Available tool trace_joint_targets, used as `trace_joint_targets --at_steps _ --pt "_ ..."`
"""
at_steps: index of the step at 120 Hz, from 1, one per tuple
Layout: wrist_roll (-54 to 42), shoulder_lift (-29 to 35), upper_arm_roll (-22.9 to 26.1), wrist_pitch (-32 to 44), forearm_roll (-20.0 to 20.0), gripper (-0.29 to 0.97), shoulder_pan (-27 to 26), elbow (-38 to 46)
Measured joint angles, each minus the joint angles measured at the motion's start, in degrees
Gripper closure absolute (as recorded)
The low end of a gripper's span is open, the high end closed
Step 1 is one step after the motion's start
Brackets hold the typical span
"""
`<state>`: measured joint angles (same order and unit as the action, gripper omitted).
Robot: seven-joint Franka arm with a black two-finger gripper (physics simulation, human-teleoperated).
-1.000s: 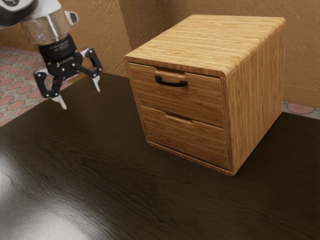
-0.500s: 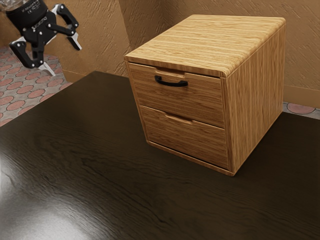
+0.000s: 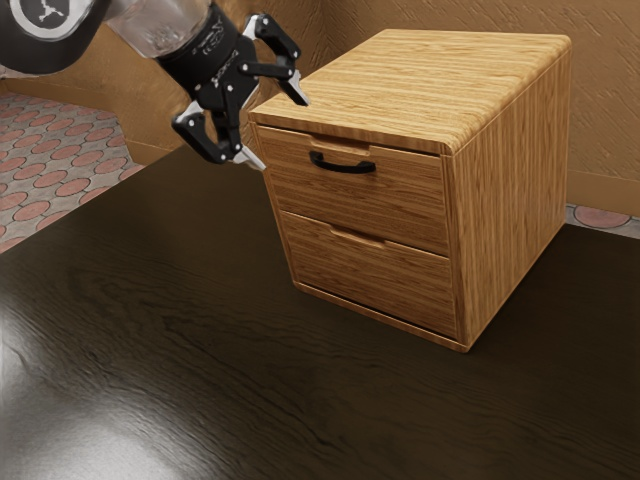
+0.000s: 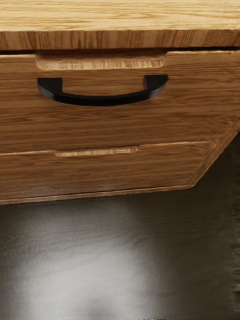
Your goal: Pull the drawer handle with one arm to open the drawer
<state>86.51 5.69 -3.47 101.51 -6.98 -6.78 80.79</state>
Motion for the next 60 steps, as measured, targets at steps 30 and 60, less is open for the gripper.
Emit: trace_joint_targets --at_steps 30,60 --pt "3.1 1.6 -0.4 12.0 0.6 0.11 0.8 8.3" --pt "5.2 2.9 -0.5 17.7 0.7 0.16 0.8 13.5"
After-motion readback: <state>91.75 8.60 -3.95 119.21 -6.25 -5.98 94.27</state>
